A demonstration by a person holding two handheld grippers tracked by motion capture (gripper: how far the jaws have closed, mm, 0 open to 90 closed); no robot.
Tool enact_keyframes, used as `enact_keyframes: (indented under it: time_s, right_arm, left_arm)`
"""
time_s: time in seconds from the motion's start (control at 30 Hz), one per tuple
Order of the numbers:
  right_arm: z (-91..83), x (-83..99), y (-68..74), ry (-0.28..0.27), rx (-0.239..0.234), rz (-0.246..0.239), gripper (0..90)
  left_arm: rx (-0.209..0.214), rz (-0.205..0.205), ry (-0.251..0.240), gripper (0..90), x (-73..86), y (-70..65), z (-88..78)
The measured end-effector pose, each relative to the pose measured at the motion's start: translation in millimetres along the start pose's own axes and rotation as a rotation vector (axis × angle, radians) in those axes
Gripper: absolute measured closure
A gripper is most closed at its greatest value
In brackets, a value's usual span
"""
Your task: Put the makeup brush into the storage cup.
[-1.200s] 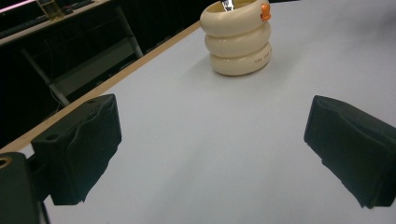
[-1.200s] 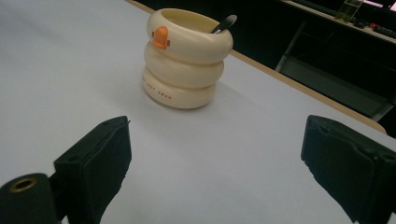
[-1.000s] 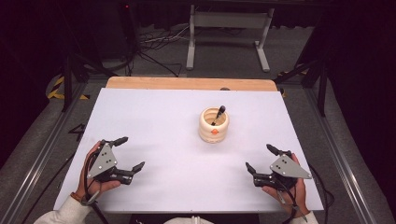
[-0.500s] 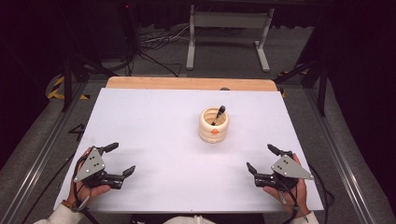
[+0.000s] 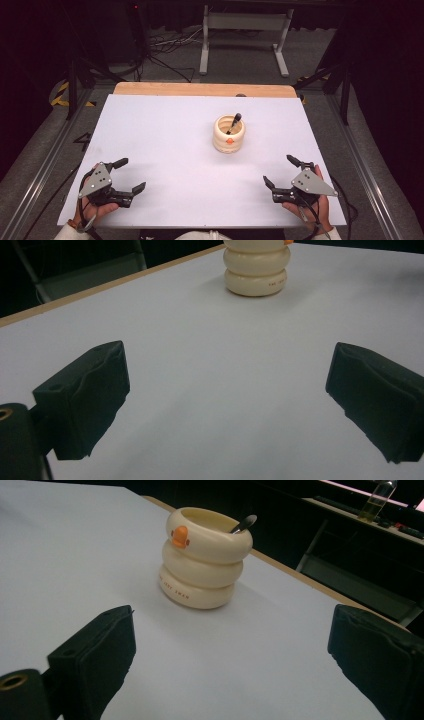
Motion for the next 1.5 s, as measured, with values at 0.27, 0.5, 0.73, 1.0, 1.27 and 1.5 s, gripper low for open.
enact_keyframes:
  time_s: [0.27,0.5,0.73,1.0,1.27,1.5]
  right_arm:
    - [-6.2,-3.8,3.7,-0.021,0.000,-0.008,5.6]
    - [-6.9,-7.1,8.4,-0.028,0.000,-0.029,5.9]
    - [-5.2,-4.8,8.4,-0.020,-0.003,-0.028,6.2]
    - [-5.4,-4.8,8.1,-0.019,-0.002,-0.025,6.4]
    - [-3.6,-3.5,9.2,-0.010,-0.008,-0.030,6.5]
    - [-3.4,-2.8,7.7,-0.015,-0.008,-0.013,6.9]
  left_arm:
    - [-0.001,0.024,0.007,5.0,-1.6,-1.3,1.8]
    - [-0.001,0.043,0.001,5.0,-2.2,-5.4,-1.6]
    - [0.006,0.038,0.003,5.0,-2.1,-5.9,1.5]
    - [0.001,0.048,0.009,5.2,-1.4,-6.3,2.5]
    - [0.003,0.042,0.014,5.4,-0.7,-5.2,3.3]
    - [0.005,0.047,0.018,5.5,-0.8,-5.4,4.0]
Point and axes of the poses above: each handheld gripper's, and its own axes: z roughly forward along the jaws, x roughly out of its underside, y roughly to its left, the point moved 4 cm from there along z, roughly forward along the jaws, and after that the axes turned 11 degrees about x, right-handed, at the moved point
